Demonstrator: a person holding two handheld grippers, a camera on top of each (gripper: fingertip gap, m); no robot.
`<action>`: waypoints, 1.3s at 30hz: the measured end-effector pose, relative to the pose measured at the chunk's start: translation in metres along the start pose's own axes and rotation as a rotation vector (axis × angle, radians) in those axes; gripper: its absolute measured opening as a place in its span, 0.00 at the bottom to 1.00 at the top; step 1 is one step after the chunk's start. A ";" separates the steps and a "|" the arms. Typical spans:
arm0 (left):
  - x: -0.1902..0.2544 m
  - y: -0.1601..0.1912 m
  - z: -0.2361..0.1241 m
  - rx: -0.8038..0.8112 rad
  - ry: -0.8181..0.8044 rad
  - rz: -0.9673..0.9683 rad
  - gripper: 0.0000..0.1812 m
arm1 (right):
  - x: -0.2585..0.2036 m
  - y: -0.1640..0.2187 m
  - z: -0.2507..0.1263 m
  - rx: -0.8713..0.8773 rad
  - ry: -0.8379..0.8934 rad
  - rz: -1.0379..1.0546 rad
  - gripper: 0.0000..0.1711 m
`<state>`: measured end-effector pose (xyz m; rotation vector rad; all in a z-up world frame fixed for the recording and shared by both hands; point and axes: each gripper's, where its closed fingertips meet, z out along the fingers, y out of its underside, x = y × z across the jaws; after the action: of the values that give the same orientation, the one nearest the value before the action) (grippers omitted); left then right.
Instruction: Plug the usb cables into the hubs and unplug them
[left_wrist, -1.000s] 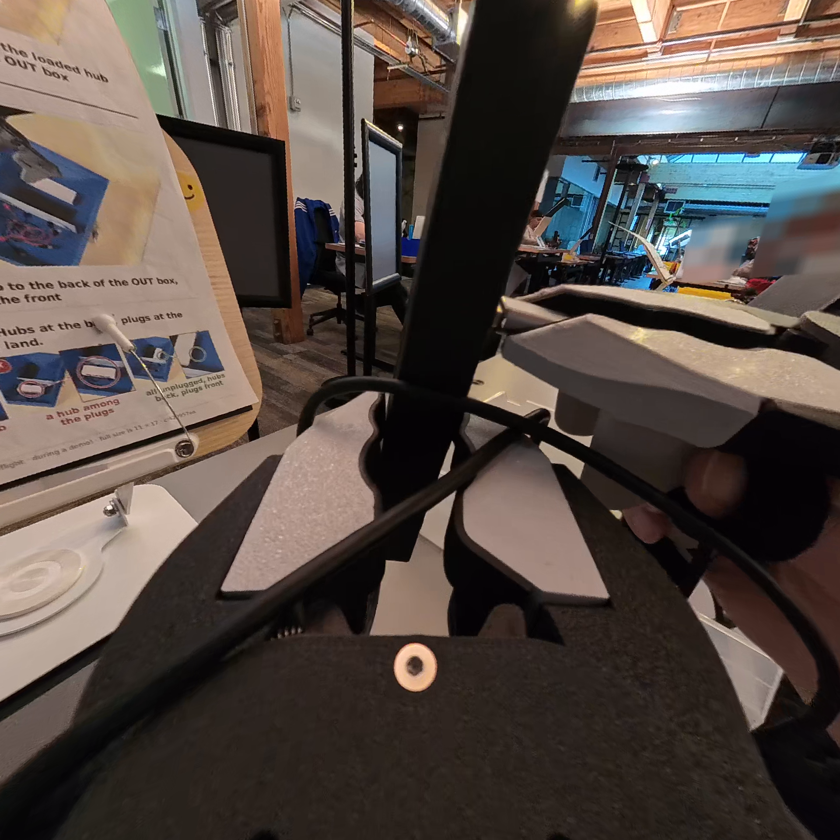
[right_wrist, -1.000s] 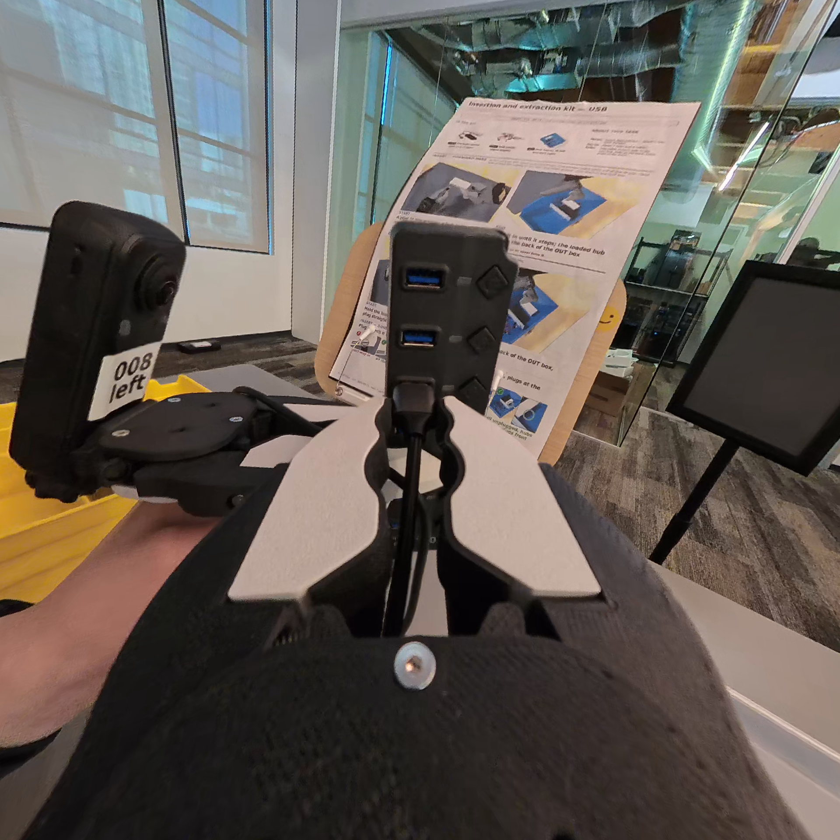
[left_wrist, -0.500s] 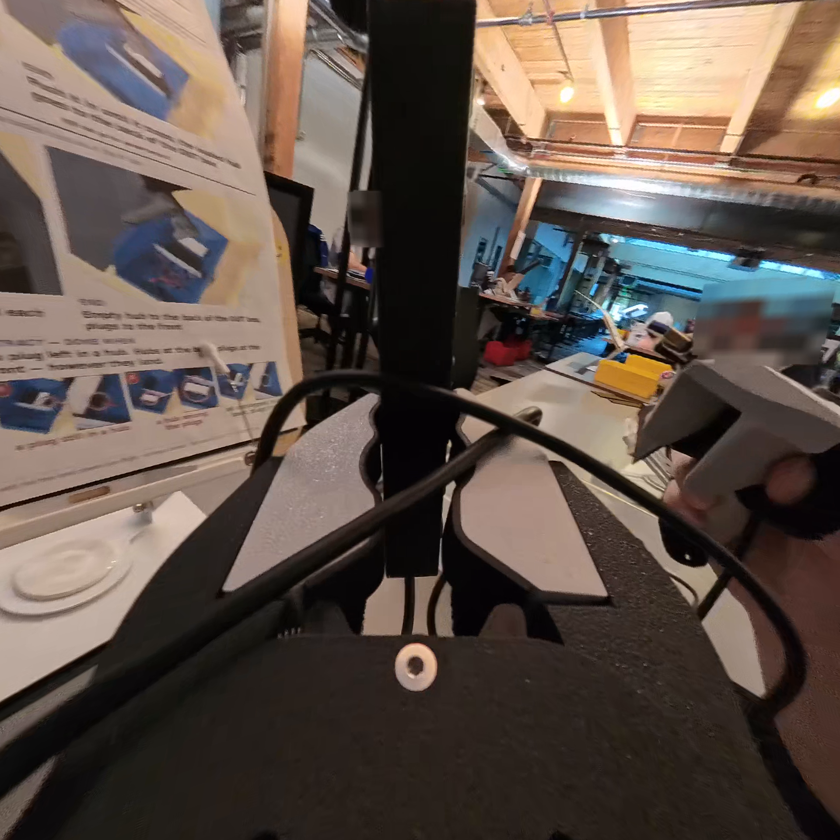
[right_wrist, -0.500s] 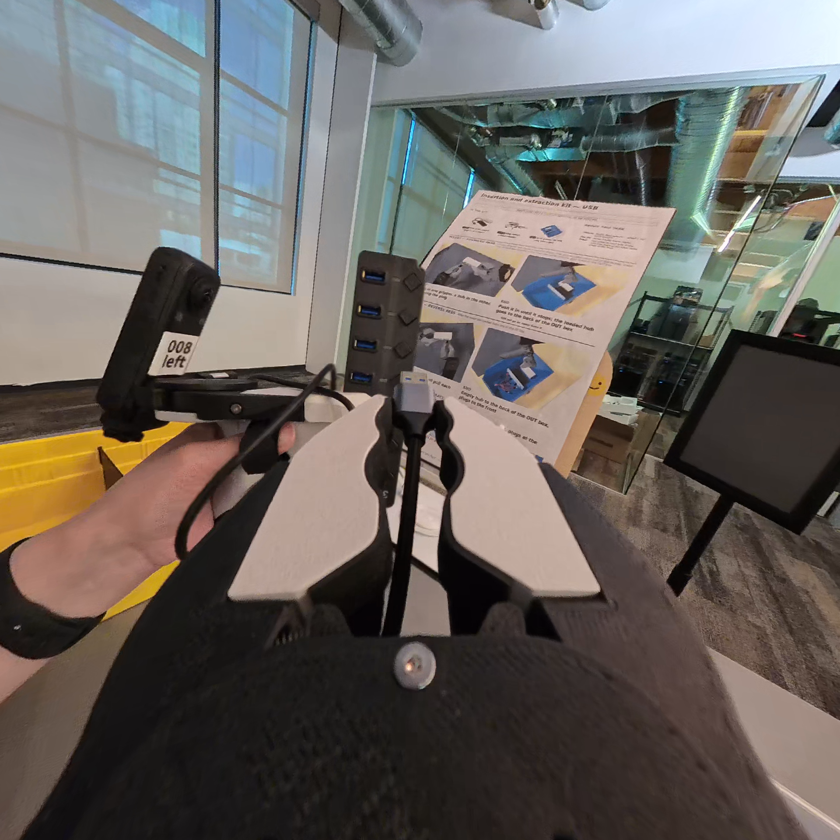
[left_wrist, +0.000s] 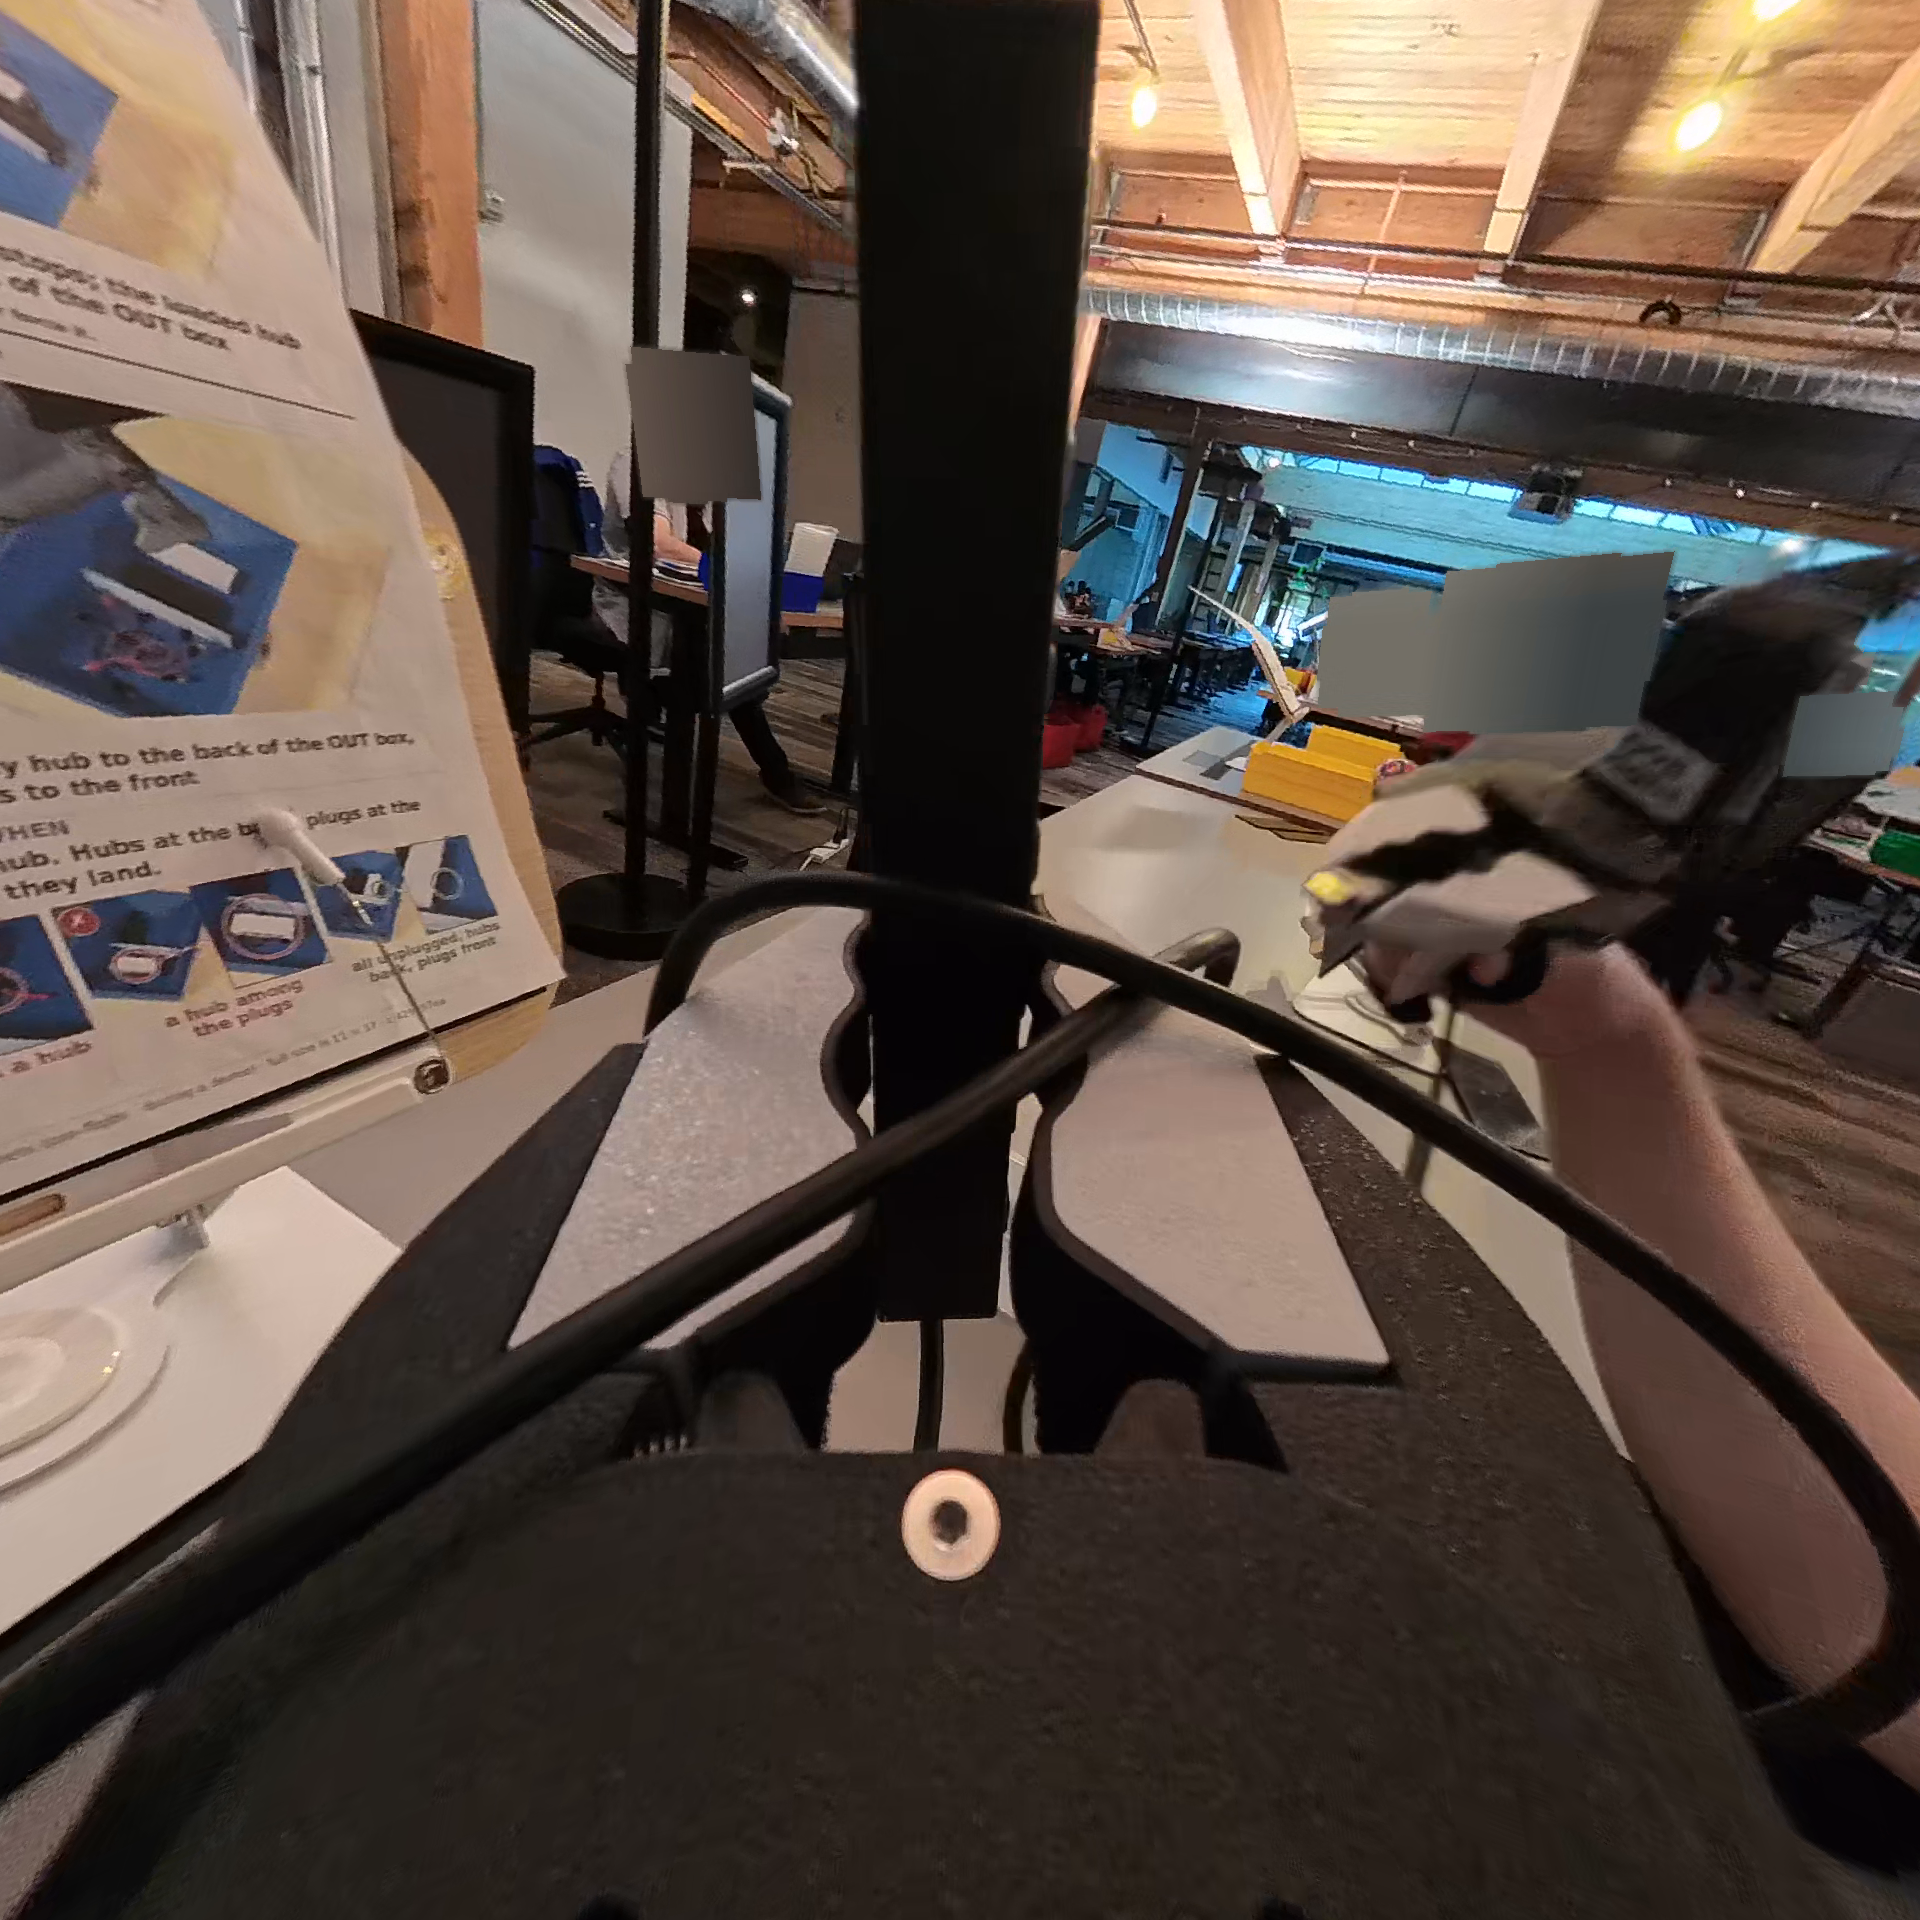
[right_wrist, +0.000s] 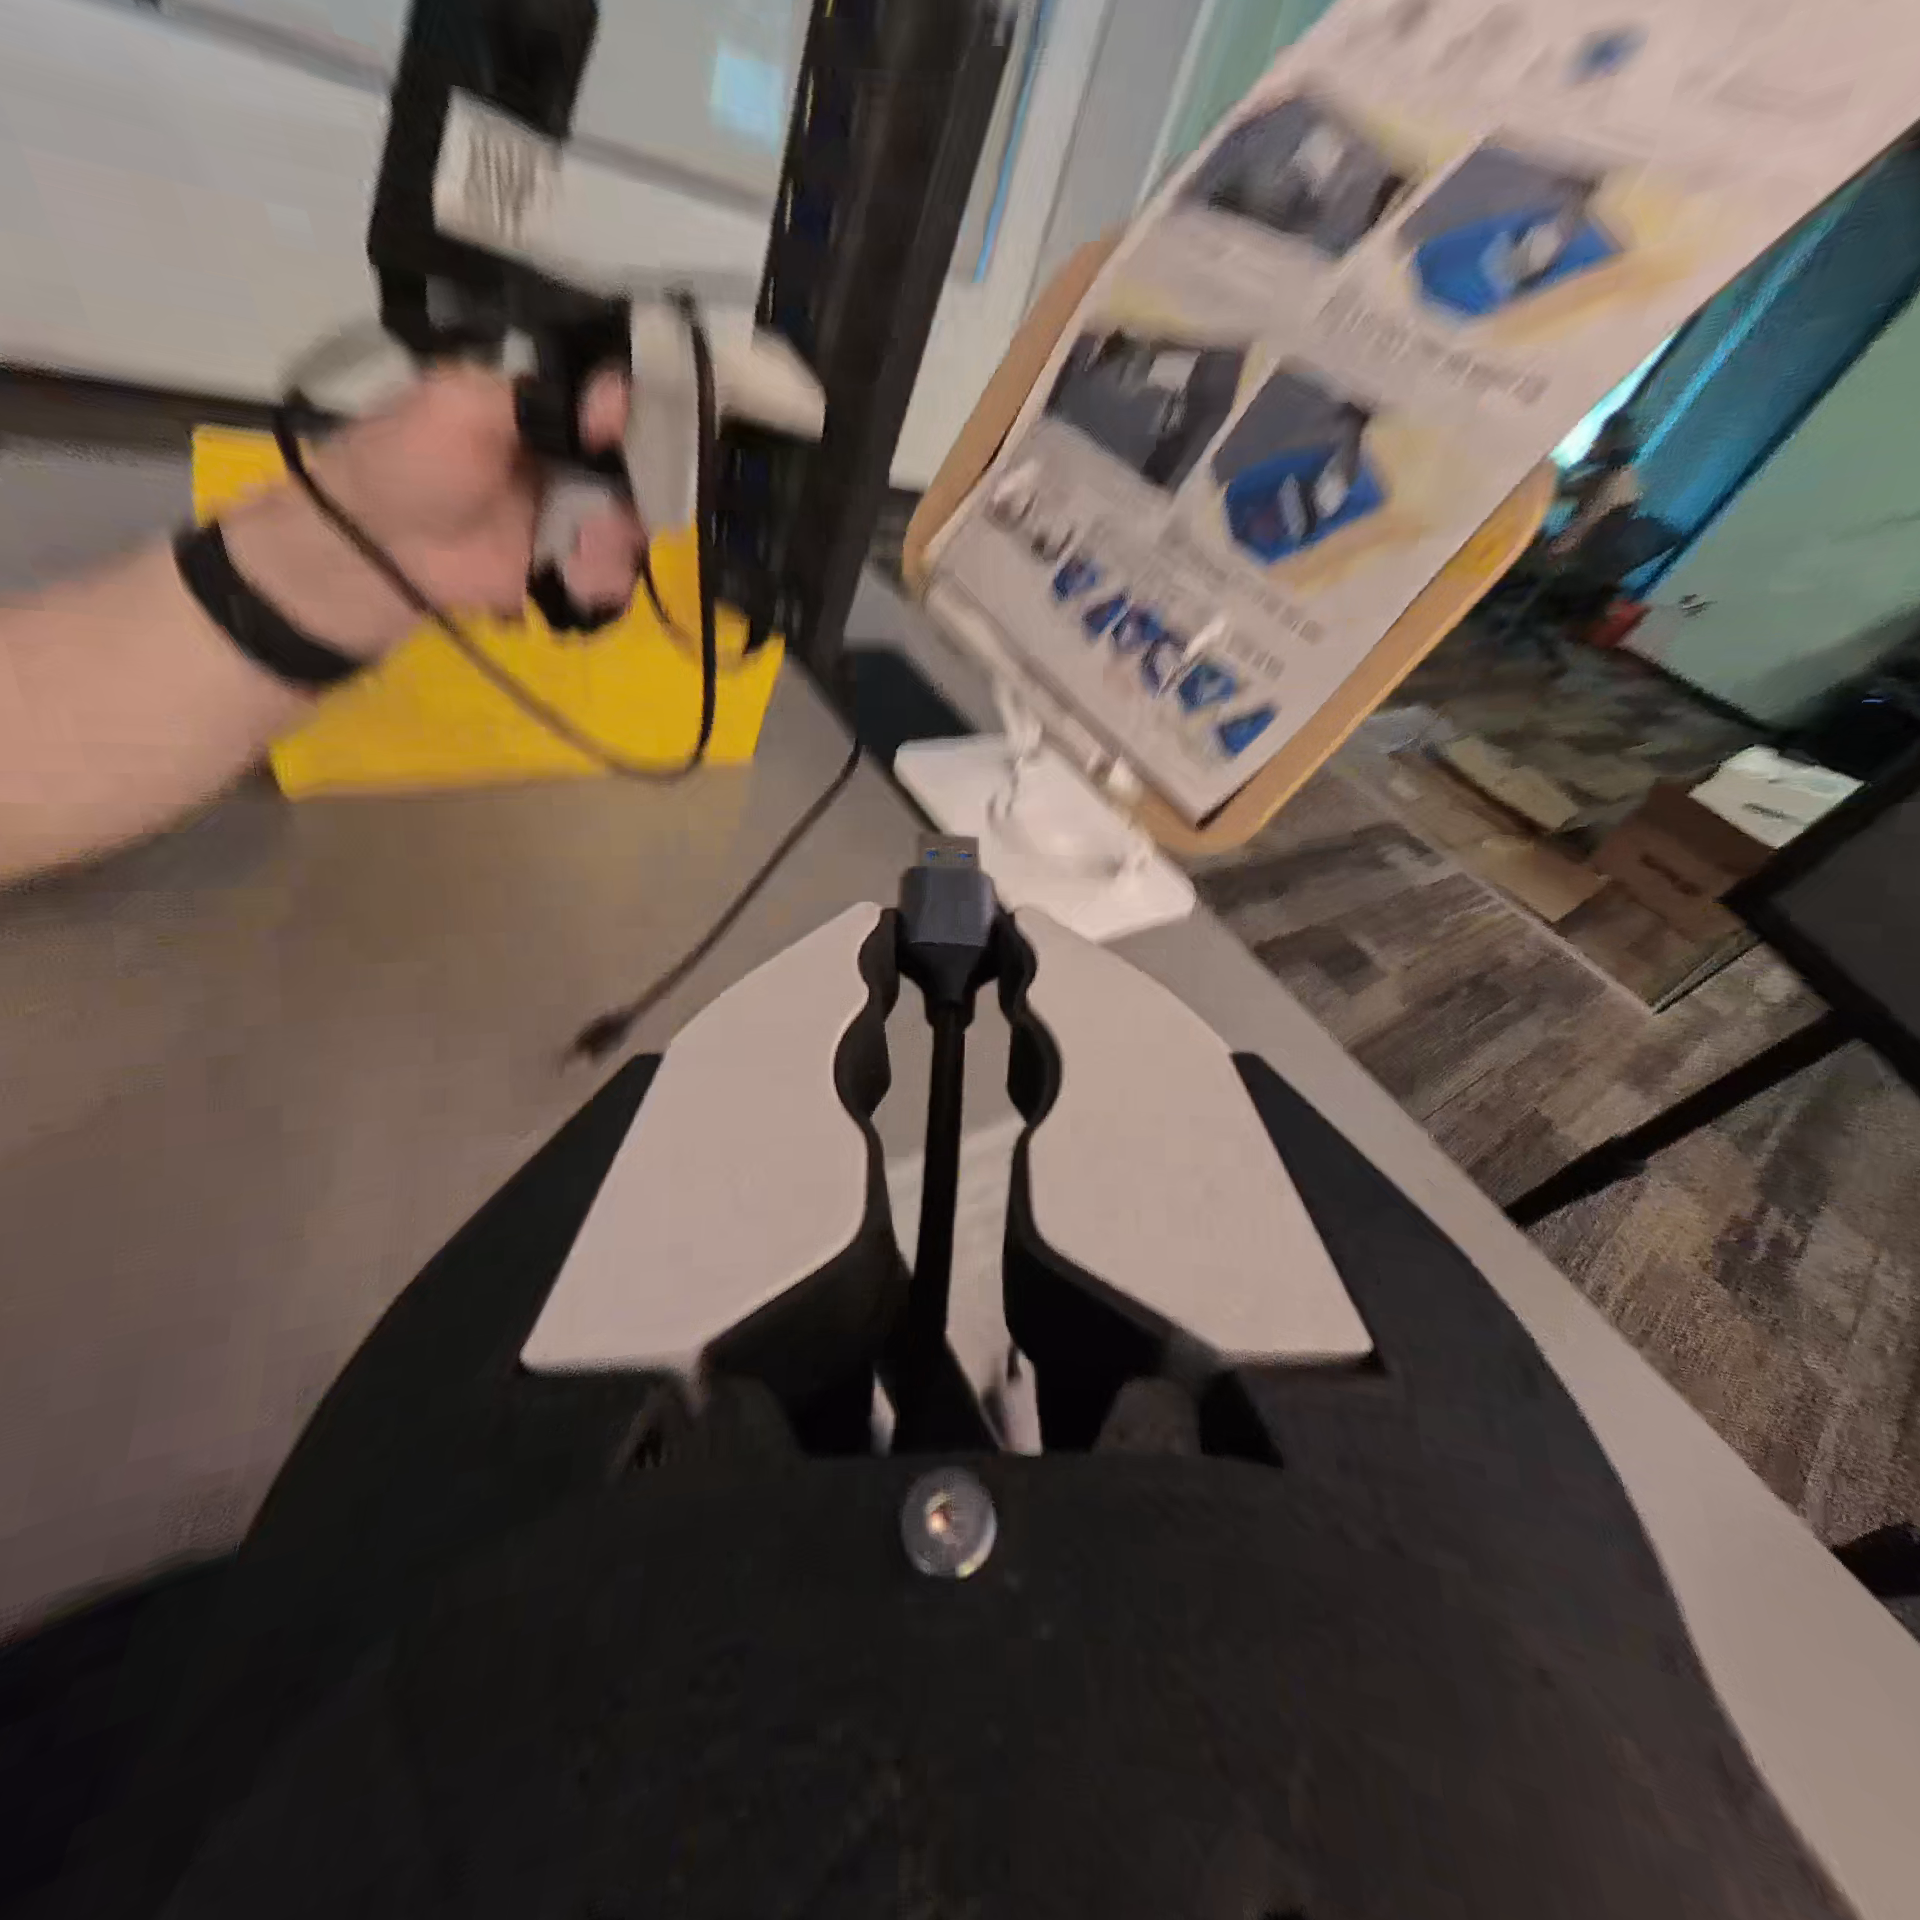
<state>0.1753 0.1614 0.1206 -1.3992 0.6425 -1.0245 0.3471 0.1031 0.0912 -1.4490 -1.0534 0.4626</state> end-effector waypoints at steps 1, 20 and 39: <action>0.002 0.001 0.002 -0.004 0.008 0.000 0.13 | 0.000 0.023 0.002 -0.054 -0.032 -0.013 0.11; 0.017 0.011 0.011 -0.062 0.056 0.016 0.13 | 0.002 0.103 -0.020 -0.249 -0.117 0.130 0.17; 0.027 0.021 0.018 -0.118 0.082 0.038 0.13 | -0.002 0.172 0.001 -1.026 0.066 0.367 0.08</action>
<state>0.2077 0.1440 0.1080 -1.4468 0.7984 -1.0317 0.4018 0.1259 -0.0708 -2.5705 -1.0068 0.0962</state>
